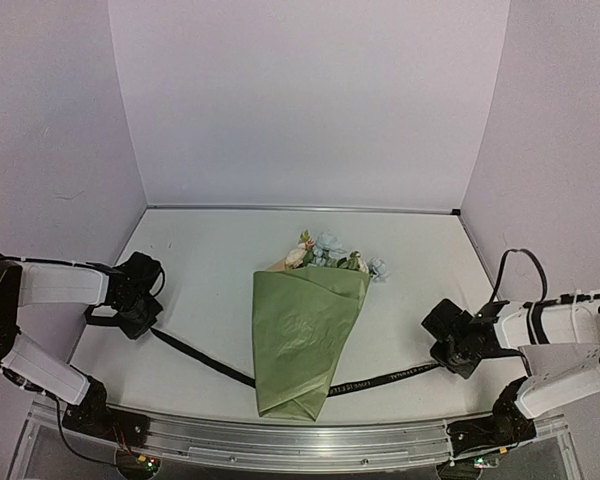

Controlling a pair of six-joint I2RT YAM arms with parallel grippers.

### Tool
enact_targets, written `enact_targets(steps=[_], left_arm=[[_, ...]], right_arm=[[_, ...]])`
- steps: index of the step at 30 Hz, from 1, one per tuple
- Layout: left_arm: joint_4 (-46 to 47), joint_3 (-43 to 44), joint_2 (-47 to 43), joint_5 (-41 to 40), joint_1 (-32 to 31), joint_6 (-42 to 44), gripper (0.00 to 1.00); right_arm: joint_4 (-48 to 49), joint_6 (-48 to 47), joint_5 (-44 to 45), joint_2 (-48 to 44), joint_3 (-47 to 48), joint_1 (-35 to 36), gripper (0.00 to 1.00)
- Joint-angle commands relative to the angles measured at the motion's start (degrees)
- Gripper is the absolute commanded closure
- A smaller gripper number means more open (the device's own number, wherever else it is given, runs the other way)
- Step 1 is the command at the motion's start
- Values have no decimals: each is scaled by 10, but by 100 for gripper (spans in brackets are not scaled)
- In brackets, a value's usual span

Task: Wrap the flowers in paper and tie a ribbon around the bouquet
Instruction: Pick up the right side of the ribbon from the center of the board, then place the left side of the ribbon on the folded bouquet.

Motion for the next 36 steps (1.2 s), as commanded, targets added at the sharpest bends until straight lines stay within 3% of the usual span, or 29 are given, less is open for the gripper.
enact_targets(steps=[1,8,19,36], left_arm=[[29,29,19,-29,3,18,100],[58,69,74,-59,9,36,100],[109,132,144,-52,51,61,100],[272,87,41,75,27,215,100]], right_arm=[[4,-64,-5,14,39,-36,100],[24,-153,-40,52,108,-81,100],[33,-218,-58,116,209,-101,100],[12,-345,-58,116,284,-116,100]])
